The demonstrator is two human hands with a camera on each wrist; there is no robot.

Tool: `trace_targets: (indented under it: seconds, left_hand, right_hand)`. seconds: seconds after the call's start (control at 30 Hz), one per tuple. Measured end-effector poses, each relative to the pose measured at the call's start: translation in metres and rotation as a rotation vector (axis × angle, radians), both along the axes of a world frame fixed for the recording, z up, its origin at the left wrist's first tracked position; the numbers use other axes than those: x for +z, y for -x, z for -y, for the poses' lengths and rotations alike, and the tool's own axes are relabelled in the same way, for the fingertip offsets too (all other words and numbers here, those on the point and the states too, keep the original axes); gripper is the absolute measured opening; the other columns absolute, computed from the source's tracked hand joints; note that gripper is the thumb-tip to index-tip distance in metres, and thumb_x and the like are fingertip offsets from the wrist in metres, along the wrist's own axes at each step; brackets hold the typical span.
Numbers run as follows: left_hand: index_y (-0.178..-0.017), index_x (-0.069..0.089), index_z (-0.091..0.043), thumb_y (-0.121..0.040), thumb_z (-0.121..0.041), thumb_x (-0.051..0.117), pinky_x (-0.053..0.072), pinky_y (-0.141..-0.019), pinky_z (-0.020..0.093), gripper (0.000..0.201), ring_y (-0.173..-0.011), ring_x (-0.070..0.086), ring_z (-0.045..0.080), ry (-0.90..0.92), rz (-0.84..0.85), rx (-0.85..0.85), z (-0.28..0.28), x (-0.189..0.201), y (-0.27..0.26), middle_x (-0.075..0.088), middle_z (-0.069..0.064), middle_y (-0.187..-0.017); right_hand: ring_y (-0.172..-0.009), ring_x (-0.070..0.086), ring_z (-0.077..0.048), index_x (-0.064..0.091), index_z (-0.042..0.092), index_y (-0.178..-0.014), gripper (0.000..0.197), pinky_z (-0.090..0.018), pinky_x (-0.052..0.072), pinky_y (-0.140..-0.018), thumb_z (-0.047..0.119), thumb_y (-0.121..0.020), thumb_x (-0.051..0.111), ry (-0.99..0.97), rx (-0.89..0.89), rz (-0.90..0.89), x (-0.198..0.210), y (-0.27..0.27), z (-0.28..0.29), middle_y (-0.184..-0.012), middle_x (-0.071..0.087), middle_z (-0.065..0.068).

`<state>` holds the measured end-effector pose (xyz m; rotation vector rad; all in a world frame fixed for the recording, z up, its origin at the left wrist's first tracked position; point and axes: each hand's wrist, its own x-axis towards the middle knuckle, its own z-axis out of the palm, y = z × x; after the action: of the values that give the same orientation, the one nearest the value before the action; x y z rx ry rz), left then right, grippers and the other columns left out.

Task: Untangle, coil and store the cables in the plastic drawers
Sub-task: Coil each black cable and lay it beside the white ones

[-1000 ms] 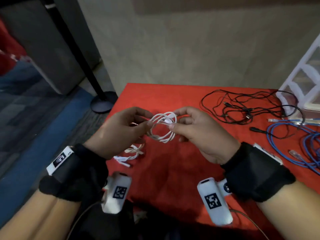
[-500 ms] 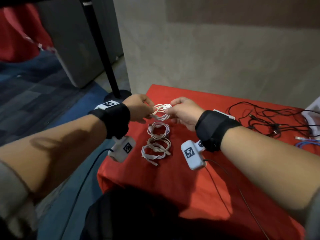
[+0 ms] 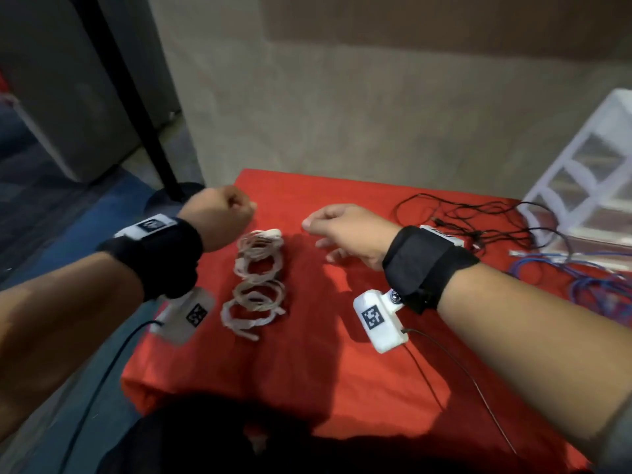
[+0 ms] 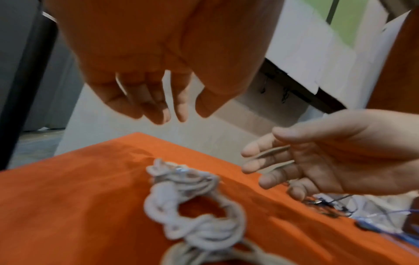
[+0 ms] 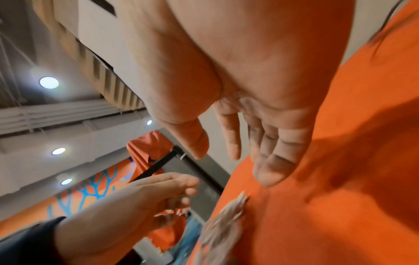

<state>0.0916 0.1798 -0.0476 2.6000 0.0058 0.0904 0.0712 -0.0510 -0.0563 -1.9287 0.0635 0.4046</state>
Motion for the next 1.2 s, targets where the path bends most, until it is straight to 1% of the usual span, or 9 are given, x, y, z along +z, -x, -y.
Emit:
trace_targets:
  seconds: [0.17, 0.3, 0.4, 0.5, 0.63, 0.73, 0.87, 0.93, 1.2]
  left_hand:
    - [-0.089, 0.069, -0.011, -0.097, -0.029, 0.064, 0.048, -0.076, 0.036, 0.02, -0.077, 0.06, 0.024, 0.211, 0.089, -0.163, 0.077, 0.007, 0.008, 0.07, 0.01, -0.081]
    - [-0.089, 0.069, -0.02, -0.097, -0.031, 0.064, 0.048, -0.069, 0.032, 0.014, -0.068, 0.055, 0.017, 0.186, -0.028, -0.407, 0.155, 0.006, 0.013, 0.064, -0.003, -0.072]
    - [-0.086, 0.066, -0.028, -0.095, -0.032, 0.063, 0.05, -0.073, 0.029, 0.01, -0.072, 0.058, 0.013, 0.094, -0.092, -0.562, 0.216, 0.0, 0.014, 0.065, -0.01, -0.075]
    - [-0.096, 0.066, -0.028, -0.094, -0.023, 0.062, 0.046, -0.066, 0.022, 0.006, -0.064, 0.057, 0.007, 0.07, -0.141, -0.616, 0.264, -0.013, 0.013, 0.061, -0.012, -0.069]
    - [-0.118, 0.063, -0.025, -0.094, -0.023, 0.063, 0.037, -0.072, 0.02, 0.025, -0.082, 0.059, 0.015, -0.037, -0.085, -0.716, 0.297, -0.018, 0.015, 0.054, -0.018, -0.077]
    - [-0.111, 0.061, -0.024, -0.101, -0.033, 0.056, 0.039, -0.071, 0.027, 0.014, -0.08, 0.055, 0.019, -0.009, 0.009, -0.711, 0.301, -0.011, 0.012, 0.054, -0.013, -0.077]
    - [-0.087, 0.064, -0.019, -0.106, -0.044, 0.043, 0.052, -0.079, 0.039, 0.037, -0.078, 0.067, 0.023, 0.214, 0.095, -0.613, 0.29, -0.002, 0.0, 0.071, -0.001, -0.082]
    - [-0.083, 0.064, -0.02, -0.106, -0.041, 0.042, 0.053, -0.08, 0.038, 0.038, -0.077, 0.067, 0.025, 0.364, 0.123, -0.611, 0.284, 0.01, -0.001, 0.072, 0.001, -0.083]
    - [-0.087, 0.061, -0.021, -0.11, -0.028, 0.039, 0.037, -0.047, 0.025, 0.032, -0.049, 0.033, 0.012, 0.845, 0.195, -0.485, 0.218, 0.048, 0.032, 0.036, -0.006, -0.057]
  right_hand:
    - [-0.066, 0.062, -0.013, 0.072, 0.015, -0.094, 0.022, -0.029, 0.05, -0.064, 0.036, -0.091, 0.07, 0.474, -0.031, 0.211, 0.02, 0.019, 0.116, -0.078, 0.07, 0.003]
    - [-0.095, 0.067, -0.027, 0.072, 0.016, -0.102, 0.018, -0.033, 0.054, -0.083, 0.029, -0.091, 0.066, 0.961, 0.103, 0.153, 0.026, 0.029, 0.186, -0.101, 0.073, -0.005]
    - [-0.1, 0.067, -0.029, 0.071, 0.021, -0.111, 0.025, -0.03, 0.052, -0.081, 0.026, -0.086, 0.069, 1.139, 0.207, 0.107, 0.018, 0.036, 0.211, -0.106, 0.072, -0.006]
    - [-0.094, 0.068, -0.03, 0.072, 0.018, -0.101, 0.019, -0.034, 0.057, -0.079, 0.018, -0.083, 0.066, 1.145, 0.189, 0.116, 0.009, 0.032, 0.219, -0.1, 0.072, -0.007]
    - [-0.08, 0.064, -0.027, 0.073, 0.014, -0.09, 0.01, -0.028, 0.046, -0.067, 0.021, -0.087, 0.066, 1.054, 0.194, 0.184, 0.014, 0.03, 0.221, -0.085, 0.071, -0.006]
    - [-0.075, 0.065, -0.02, 0.072, 0.019, -0.089, 0.005, -0.027, 0.048, -0.068, 0.021, -0.086, 0.07, 0.817, 0.006, 0.346, 0.035, 0.033, 0.227, -0.081, 0.072, 0.001]
    - [-0.063, 0.054, -0.008, 0.067, 0.021, -0.089, 0.008, -0.023, 0.038, -0.063, 0.018, -0.093, 0.061, 0.598, -0.168, 0.57, 0.075, 0.038, 0.229, -0.07, 0.061, 0.007]
    - [-0.054, 0.049, 0.0, 0.07, 0.023, -0.09, 0.009, -0.014, 0.032, -0.052, 0.021, -0.095, 0.062, 0.573, -0.186, 0.652, 0.095, 0.043, 0.226, -0.061, 0.056, 0.008]
    - [-0.051, 0.045, -0.004, 0.068, 0.018, -0.075, 0.027, -0.017, 0.033, -0.051, 0.041, -0.084, 0.079, 0.521, -0.18, 0.846, 0.139, 0.07, 0.221, -0.055, 0.054, 0.006]
